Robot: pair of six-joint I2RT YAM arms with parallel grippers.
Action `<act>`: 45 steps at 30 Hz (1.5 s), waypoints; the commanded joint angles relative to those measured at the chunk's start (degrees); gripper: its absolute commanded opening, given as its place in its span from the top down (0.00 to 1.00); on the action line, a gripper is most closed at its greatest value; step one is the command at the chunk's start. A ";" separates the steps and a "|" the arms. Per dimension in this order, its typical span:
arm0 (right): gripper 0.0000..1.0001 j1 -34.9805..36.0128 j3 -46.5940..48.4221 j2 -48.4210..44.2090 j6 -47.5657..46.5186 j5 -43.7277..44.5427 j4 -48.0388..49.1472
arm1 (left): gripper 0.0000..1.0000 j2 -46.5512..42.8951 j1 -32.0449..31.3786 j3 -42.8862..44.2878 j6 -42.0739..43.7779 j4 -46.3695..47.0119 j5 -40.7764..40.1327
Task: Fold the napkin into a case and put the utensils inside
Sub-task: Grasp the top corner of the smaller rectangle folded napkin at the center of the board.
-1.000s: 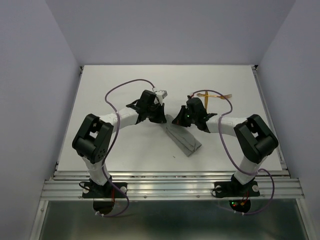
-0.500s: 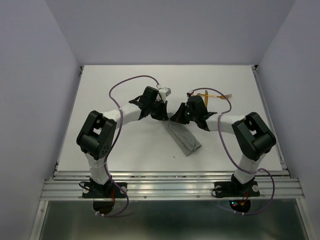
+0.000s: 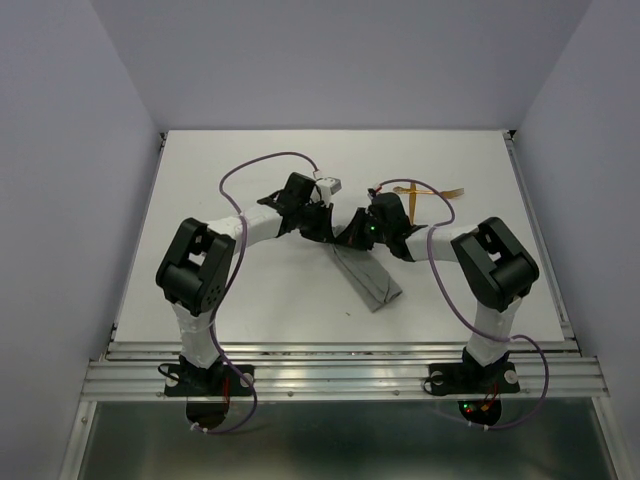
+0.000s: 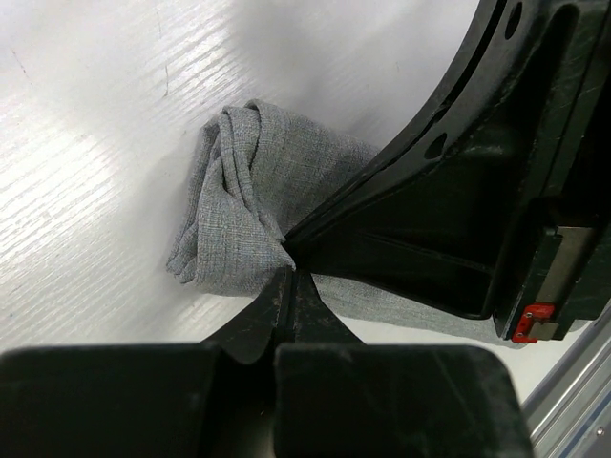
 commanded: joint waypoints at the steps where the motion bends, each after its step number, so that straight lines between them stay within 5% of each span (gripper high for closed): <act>1: 0.99 0.30 1.35 -0.34 0.88 -1.24 5.34 | 1.00 -0.46 0.44 2.55 1.60 -0.36 1.73; 21: 0.99 0.30 4.95 5.98 2.37 -5.28 7.54 | 1.00 -0.29 0.88 2.73 2.21 -0.36 4.01; 28: 0.99 0.30 7.24 9.76 2.11 0.43 -1.33 | 1.00 -0.72 0.88 2.81 2.12 -0.36 4.80; 45: 0.99 0.30 0.30 -7.11 0.70 4.91 1.82 | 1.00 -0.46 0.97 2.46 2.21 -0.63 5.24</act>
